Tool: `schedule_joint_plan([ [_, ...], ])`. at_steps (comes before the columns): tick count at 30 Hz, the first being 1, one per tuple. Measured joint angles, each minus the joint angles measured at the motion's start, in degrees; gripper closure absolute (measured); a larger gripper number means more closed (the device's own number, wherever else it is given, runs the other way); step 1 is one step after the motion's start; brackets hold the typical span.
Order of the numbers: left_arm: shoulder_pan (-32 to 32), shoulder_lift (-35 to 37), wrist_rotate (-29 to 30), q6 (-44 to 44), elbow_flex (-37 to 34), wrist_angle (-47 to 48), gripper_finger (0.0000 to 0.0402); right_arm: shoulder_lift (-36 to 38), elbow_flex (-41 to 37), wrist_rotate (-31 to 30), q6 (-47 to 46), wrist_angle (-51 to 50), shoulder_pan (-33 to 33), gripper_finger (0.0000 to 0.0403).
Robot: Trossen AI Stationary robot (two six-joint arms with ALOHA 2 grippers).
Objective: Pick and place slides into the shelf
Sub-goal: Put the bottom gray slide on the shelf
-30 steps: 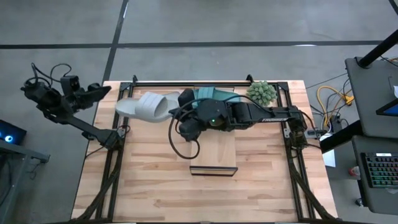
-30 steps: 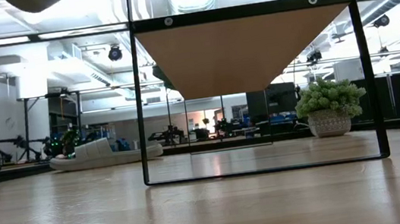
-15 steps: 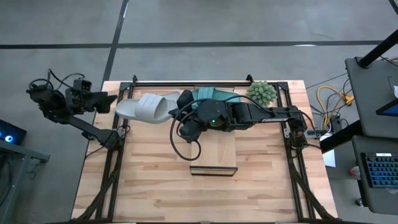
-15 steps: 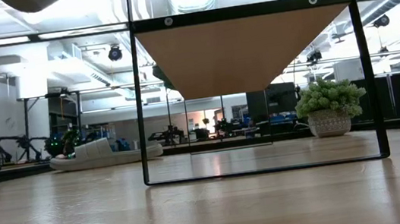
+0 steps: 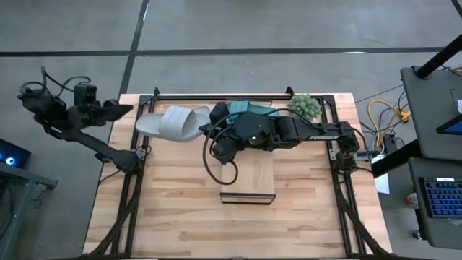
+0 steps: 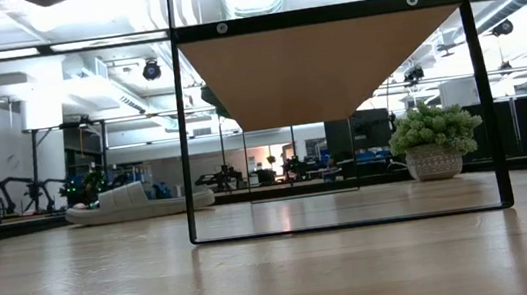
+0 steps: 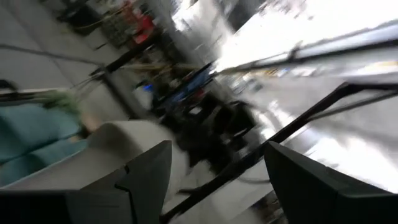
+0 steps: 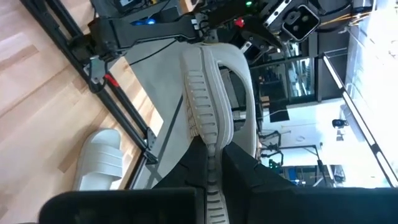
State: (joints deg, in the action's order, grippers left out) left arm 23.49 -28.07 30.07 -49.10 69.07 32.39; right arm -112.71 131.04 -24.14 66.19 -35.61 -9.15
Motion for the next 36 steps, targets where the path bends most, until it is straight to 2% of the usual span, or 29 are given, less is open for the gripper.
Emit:
schedule_joint_plan([
  [6,0.01,-12.37,-0.05,1.78,16.55,21.39,0.0159,0.22,0.00,0.04,-0.36,-0.63,-0.22,0.0390],
  [12,0.01,-20.36,-0.61,14.66,25.52,24.39,0.0159,0.22,0.00,0.04,-1.94,-0.63,-0.48,0.0390],
  [14,0.01,-21.43,-0.58,18.48,26.15,25.65,0.0159,0.22,0.00,0.01,-2.19,-0.63,-0.66,0.0390],
  [20,0.01,-22.56,-0.05,37.63,24.64,25.74,0.0159,0.22,0.00,-0.20,-2.21,-0.61,-1.48,0.0390],
  [25,0.01,-22.00,0.74,40.52,22.72,27.18,0.0159,0.39,0.00,-2.94,-2.16,-0.62,-2.00,0.0390],
  [29,0.01,-22.13,6.72,47.74,22.69,28.73,0.0159,1.20,0.00,-3.10,-3.27,-0.55,-2.14,0.0390],
  [32,-0.01,-22.54,7.75,55.49,22.69,28.75,0.0159,1.92,0.00,-3.04,-4.91,-0.31,-2.16,0.0390],
  [36,0.01,-24.00,13.28,60.24,22.68,29.14,0.0159,2.41,0.00,-3.02,-6.59,-0.23,-2.19,0.0390],
])
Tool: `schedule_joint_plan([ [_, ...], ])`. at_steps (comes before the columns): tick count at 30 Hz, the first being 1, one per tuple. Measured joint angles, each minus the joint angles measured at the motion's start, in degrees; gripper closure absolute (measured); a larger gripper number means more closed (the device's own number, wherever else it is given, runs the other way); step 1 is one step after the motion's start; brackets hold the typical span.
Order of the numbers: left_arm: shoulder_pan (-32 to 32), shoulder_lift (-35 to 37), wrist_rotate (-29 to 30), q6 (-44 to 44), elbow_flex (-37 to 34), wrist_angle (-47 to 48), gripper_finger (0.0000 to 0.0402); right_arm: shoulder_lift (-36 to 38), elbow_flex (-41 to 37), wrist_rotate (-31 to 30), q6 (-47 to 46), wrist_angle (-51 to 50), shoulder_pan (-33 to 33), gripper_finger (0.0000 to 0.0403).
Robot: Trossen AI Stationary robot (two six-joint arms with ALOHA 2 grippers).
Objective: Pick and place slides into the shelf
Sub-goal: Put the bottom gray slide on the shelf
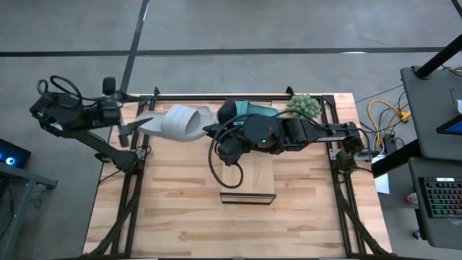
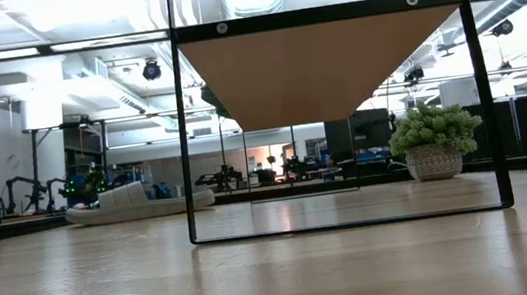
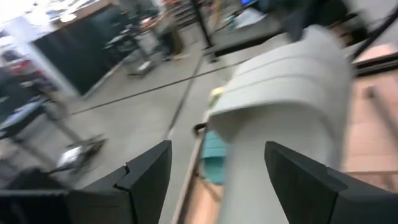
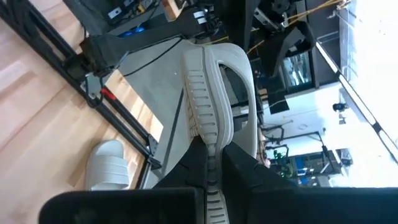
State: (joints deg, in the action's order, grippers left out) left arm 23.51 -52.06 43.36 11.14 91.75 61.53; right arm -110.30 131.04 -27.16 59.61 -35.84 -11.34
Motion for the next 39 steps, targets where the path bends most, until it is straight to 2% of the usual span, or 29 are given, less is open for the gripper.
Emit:
schedule_joint_plan([
  [3,-0.02,-0.50,3.41,0.19,0.37,-0.04,0.0159,0.41,-0.02,-0.24,-1.34,-0.62,-0.04,0.0390],
  [7,0.00,0.16,3.58,0.17,0.47,-0.05,0.0159,0.80,-0.02,-3.96,-1.15,-1.78,-0.08,0.0390],
  [17,0.00,1.17,3.48,0.23,0.55,2.07,0.0159,2.03,-0.02,-7.91,-3.09,-3.40,1.33,0.0390],
  [25,-0.02,-1.27,3.40,1.59,0.49,9.40,0.0159,2.03,-0.02,-8.04,-3.83,-2.76,2.29,0.0390],
  [32,-0.02,-2.81,3.56,1.89,0.47,10.00,0.0159,2.03,-0.02,-8.09,-3.91,-2.19,2.79,0.0390],
  [35,0.00,-3.53,7.32,2.77,0.45,11.54,0.0159,2.01,-0.02,-7.66,-4.10,-2.04,2.73,0.0390],
  [39,-0.02,-4.75,18.37,2.79,0.28,11.52,0.0159,2.01,-0.02,-7.29,-4.12,-1.48,2.45,0.0390],
])
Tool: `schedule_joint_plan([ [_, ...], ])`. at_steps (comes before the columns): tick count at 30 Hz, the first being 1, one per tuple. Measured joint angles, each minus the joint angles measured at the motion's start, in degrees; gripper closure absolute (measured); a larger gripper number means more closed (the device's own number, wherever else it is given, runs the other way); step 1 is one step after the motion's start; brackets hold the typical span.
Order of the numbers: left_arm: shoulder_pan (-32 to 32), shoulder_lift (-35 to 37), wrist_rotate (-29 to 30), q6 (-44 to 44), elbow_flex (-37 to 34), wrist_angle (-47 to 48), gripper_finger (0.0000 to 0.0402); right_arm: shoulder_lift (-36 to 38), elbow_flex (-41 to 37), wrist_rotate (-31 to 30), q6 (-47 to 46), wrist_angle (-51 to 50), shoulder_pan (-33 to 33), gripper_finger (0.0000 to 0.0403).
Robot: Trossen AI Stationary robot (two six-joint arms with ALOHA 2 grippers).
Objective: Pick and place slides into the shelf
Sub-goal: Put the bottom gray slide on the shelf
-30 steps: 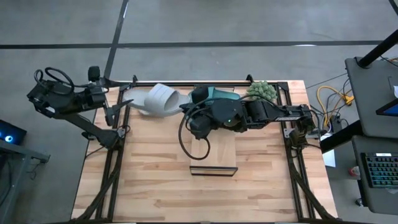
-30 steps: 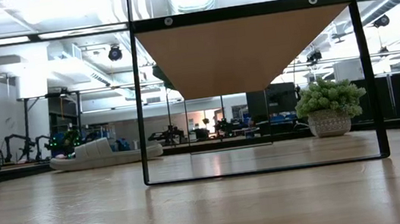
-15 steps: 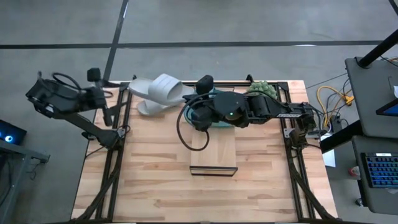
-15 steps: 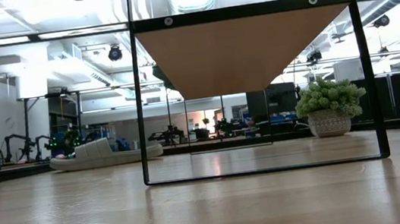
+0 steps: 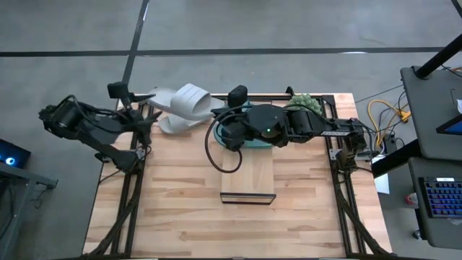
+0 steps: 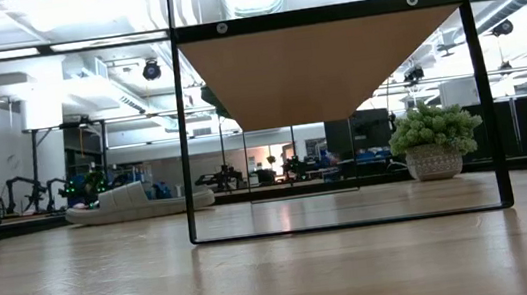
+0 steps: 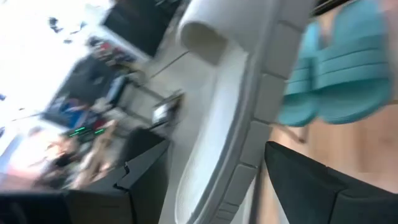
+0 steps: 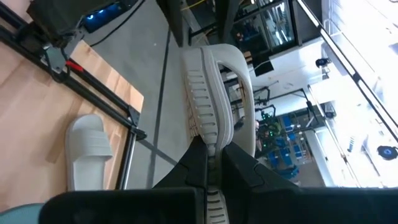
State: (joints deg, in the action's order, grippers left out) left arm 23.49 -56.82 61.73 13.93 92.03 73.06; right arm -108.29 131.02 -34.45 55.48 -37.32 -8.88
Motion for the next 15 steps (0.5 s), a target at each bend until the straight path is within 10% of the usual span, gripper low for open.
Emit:
schedule_joint_plan([
  [15,-0.01,-1.29,-0.75,0.02,-0.05,-0.02,0.0159,0.22,0.98,0.79,-1.28,0.18,-0.22,0.0390],
])
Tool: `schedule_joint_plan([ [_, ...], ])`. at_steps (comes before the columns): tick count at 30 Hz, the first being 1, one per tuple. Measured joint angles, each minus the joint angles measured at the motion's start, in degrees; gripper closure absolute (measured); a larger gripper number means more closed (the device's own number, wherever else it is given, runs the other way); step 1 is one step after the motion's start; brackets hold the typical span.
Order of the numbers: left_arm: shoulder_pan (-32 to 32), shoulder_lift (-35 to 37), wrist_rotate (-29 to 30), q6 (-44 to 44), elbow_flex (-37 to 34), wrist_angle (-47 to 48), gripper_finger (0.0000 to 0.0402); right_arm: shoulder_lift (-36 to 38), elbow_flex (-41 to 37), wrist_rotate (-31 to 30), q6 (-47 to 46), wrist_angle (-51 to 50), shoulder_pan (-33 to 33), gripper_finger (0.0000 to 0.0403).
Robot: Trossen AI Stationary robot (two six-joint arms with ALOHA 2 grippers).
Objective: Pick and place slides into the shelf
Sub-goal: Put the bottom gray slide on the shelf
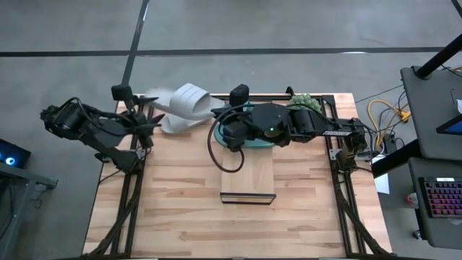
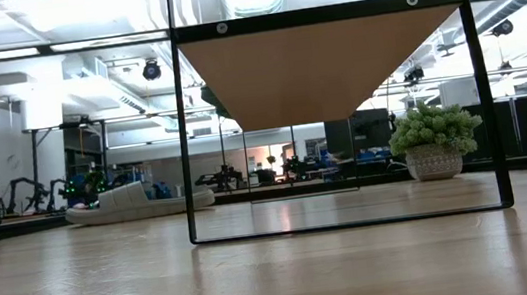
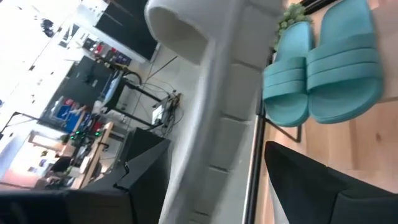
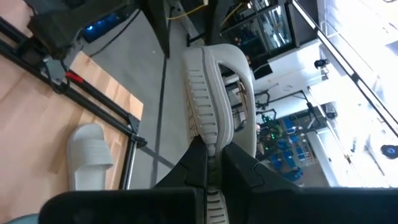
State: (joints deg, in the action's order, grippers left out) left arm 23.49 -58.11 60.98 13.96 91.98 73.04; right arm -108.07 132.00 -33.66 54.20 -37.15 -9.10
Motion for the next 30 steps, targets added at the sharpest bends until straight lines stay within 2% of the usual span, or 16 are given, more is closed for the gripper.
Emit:
schedule_joint_plan([
  [6,-0.21,-0.78,2.73,-0.01,-0.02,0.00,0.0159,0.11,0.00,2.92,-1.90,-0.09,-0.28,0.0390],
  [19,-0.22,-0.76,2.79,-0.13,-0.04,-0.15,0.0166,0.83,0.00,2.89,-1.78,-0.35,-0.94,0.0390],
  [23,-0.24,-1.21,2.72,-0.16,-0.04,-0.61,0.0212,0.99,0.00,3.62,-1.86,-0.34,-1.15,0.0390],
  [30,-0.22,-2.57,2.18,0.24,-0.09,-0.11,0.0363,1.33,0.00,3.81,-2.67,-0.21,-1.11,0.0390],
])
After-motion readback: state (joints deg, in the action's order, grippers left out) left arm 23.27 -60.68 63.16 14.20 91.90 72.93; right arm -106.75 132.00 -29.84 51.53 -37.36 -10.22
